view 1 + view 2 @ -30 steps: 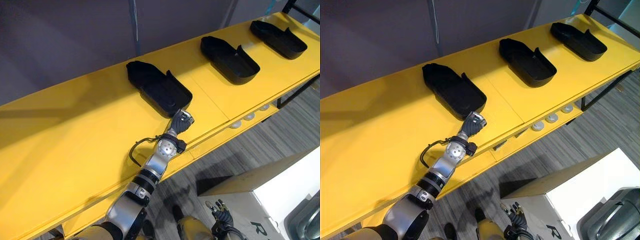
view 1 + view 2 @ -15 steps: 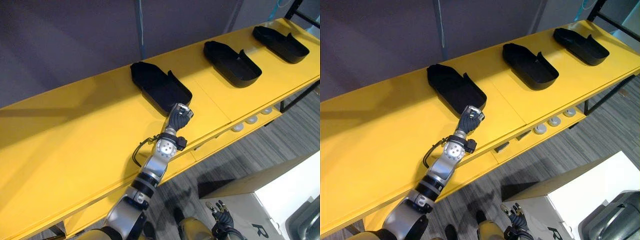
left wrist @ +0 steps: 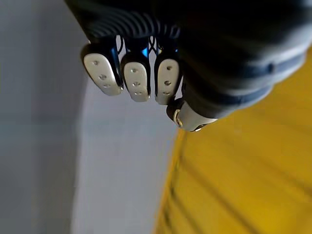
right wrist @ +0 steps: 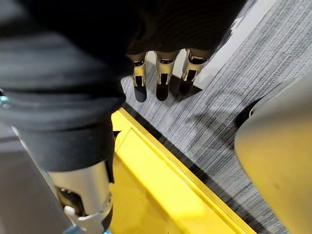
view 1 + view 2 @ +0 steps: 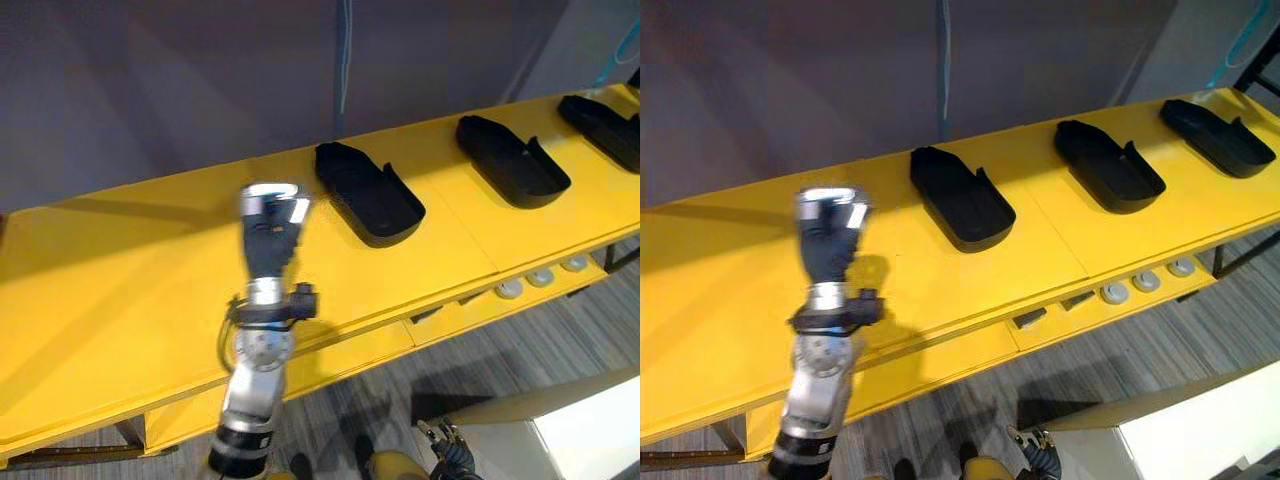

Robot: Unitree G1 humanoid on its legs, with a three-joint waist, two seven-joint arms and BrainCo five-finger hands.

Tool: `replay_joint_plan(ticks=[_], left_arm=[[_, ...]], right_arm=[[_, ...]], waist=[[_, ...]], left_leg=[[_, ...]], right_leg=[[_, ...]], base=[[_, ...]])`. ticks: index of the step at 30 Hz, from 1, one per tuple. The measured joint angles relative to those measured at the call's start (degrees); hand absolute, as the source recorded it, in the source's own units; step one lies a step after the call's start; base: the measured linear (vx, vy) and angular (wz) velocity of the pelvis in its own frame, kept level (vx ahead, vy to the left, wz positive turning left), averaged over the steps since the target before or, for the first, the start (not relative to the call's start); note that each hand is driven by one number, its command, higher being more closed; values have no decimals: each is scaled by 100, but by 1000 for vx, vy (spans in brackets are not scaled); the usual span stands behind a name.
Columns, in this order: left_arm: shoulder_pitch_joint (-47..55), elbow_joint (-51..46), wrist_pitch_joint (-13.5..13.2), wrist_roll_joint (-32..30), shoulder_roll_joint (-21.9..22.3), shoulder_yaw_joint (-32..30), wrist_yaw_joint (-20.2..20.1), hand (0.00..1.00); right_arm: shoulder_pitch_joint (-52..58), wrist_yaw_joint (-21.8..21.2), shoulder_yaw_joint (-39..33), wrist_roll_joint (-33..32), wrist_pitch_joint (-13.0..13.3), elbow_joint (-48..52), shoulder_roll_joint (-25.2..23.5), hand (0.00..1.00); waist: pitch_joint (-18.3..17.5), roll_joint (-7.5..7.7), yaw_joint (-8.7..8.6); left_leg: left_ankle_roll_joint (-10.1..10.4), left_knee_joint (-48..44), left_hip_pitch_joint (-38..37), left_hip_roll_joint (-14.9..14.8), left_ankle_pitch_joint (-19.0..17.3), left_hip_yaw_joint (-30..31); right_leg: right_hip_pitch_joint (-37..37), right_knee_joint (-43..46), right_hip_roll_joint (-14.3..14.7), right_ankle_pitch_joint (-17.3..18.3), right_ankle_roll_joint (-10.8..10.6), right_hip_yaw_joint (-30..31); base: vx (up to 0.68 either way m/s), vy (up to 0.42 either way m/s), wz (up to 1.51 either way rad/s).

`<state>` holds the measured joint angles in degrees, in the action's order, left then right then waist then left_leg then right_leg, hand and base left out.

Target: Walk over and take plastic housings, then place them on the shelf

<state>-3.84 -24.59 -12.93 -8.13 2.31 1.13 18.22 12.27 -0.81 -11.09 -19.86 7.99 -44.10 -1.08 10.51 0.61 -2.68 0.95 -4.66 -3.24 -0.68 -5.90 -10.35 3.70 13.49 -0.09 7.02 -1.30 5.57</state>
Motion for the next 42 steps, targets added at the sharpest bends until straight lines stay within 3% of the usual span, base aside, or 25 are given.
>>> replay_joint_plan(ticks=[3,7,9,12,14,15,20,24,25,27,29,31,36,42], left_arm=[[884,-63,-14,51,37,-1035,220,100],[1649,342,-36,687,134,-1876,366,100],[1809,984,-7,844,127,-1998,383,100],[1992,2184,245,1159,124,-2104,134,100],[2050,2478,161,1143,128,-2209,-32,100],[2056,2690,94,1123,135,-2326,-140,0],[1858,3985,-125,1140,131,-2903,-455,0],[1560,5288,1,1184,43,-3042,-645,0],[1545,5473,126,1163,71,-3040,-636,0],[1536,6668,744,1140,156,-2988,-632,0],[1578,7283,994,1281,171,-2850,-615,0],[1623,7300,1005,1519,166,-2962,-534,0],[1685,7310,964,1593,216,-3008,-496,0],[1673,7422,958,1463,212,-2948,-735,0]], right_arm=[[21,-24,22,28,4,-211,70,0],[93,-40,138,119,4,-213,111,0],[89,-44,266,122,4,-195,142,0],[97,-36,328,125,1,-164,133,0],[116,-23,330,182,-9,-143,108,0],[123,-7,328,245,-14,-125,114,0],[129,56,307,242,-50,18,132,0],[76,86,310,242,-50,31,111,0],[57,90,309,241,-50,30,112,0],[-9,125,307,242,-50,-71,110,0],[-78,162,251,242,-52,-223,67,0],[-78,183,199,242,-52,-287,5,0],[-156,192,88,241,-51,-399,15,0],[-205,193,74,248,-52,-446,14,0]], waist=[[-229,-17,115],[-398,-16,320],[-431,-5,373],[-494,43,362],[-565,78,378],[-634,28,366],[-801,-133,354],[-798,-141,347],[-797,-142,347],[-780,-114,328],[-731,-33,347],[-678,51,383],[-680,-17,358],[-693,-31,368]], left_leg=[[0,-2,-3,23,0,228],[8,-23,-7,33,-6,381],[24,-32,-6,40,-21,415],[59,-22,-8,42,-63,413],[53,-20,-7,42,-67,415],[-5,-31,-13,43,-27,425],[-5,-32,-35,25,-30,405],[-20,-37,-26,-130,-16,27],[-20,-33,-27,-139,-16,-3],[-18,15,-22,-170,-18,-103],[-6,33,-27,-199,-16,-138],[24,33,-16,-230,-7,-125],[76,46,-107,-227,-39,-107],[102,81,-107,-200,-24,-47]], right_leg=[[-92,-3,-53,88,25,-194],[-183,-46,-91,120,31,-377],[-253,-80,-111,120,32,-449],[-298,-101,-122,121,32,-480],[-306,-110,-125,121,32,-502],[-338,-131,-141,119,31,-503],[-381,-197,-145,115,30,-538],[-355,-231,-115,102,47,-580],[-349,-240,-108,99,49,-560],[-298,-267,-68,94,55,-473],[-311,-296,-36,93,57,-468],[-310,-306,-2,89,62,-494],[-405,-320,-18,91,60,-597],[-435,-396,-38,91,59,-643]], base=[[38,-5,41],[10,-6,25],[-31,-5,17],[-34,2,5],[4,-1,3],[12,1,8],[-8,-5,4],[-59,-41,4],[-10,-10,-20],[22,-1,-23],[65,-7,-8],[113,-40,3],[59,2,3],[-29,11,5]])
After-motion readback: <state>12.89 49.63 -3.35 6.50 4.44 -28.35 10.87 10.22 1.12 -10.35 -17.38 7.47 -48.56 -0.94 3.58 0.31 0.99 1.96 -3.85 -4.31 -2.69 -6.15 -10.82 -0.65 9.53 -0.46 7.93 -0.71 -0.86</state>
